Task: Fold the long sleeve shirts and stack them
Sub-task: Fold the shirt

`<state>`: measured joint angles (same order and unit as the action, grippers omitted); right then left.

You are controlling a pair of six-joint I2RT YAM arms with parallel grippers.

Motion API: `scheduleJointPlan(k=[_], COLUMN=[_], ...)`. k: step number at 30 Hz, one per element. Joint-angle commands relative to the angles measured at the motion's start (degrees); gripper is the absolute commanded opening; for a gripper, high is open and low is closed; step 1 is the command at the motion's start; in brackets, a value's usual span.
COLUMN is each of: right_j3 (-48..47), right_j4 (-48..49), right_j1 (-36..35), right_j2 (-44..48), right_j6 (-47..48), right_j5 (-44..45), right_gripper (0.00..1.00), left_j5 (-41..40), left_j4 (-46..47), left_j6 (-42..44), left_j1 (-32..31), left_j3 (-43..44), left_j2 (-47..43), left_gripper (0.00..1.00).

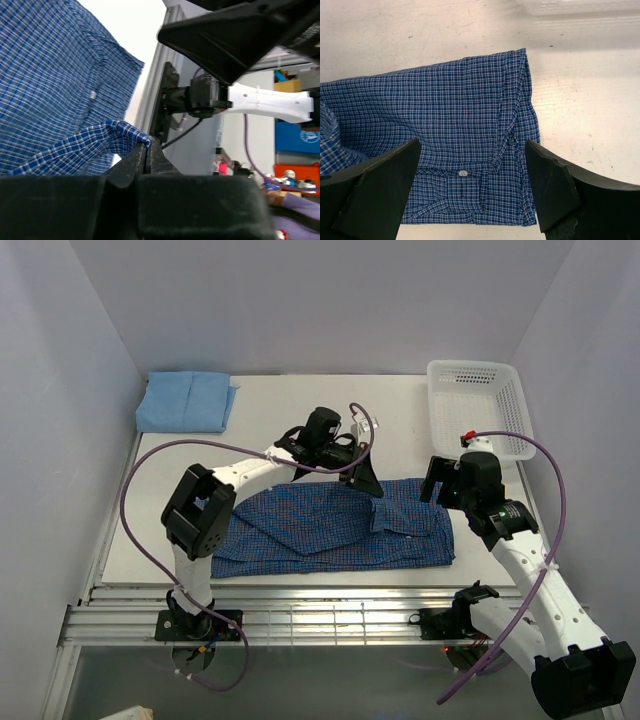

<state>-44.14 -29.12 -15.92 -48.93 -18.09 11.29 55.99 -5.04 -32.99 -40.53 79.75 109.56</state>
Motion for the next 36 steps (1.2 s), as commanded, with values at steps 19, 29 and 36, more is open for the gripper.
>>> scheduleJointPlan(k=[19,29,36], right_j3=[-0.42,1.69,0.37], right_j4=[0.73,10.75,12.69], right_j1=[0.54,-6.04,-11.76], right_j2=[-3.01,-11.17,-20.15], right_j6=[4.19,9.12,8.77], right_j5=[-8.99,-24.82,-23.51], right_gripper=[0.90,0.90,0.90], left_j5=[-10.70,-36.72,-44.90], left_j4=[-15.86,-24.12,-30.73], left_j6=[6.45,-1.80,-7.52], left_j1=[-0.95,14.40,24.09], left_j3=[14.03,-13.10,-26.74], left_j2=[3.66,-28.68,-39.15], left_gripper=[0.98,0.98,0.98])
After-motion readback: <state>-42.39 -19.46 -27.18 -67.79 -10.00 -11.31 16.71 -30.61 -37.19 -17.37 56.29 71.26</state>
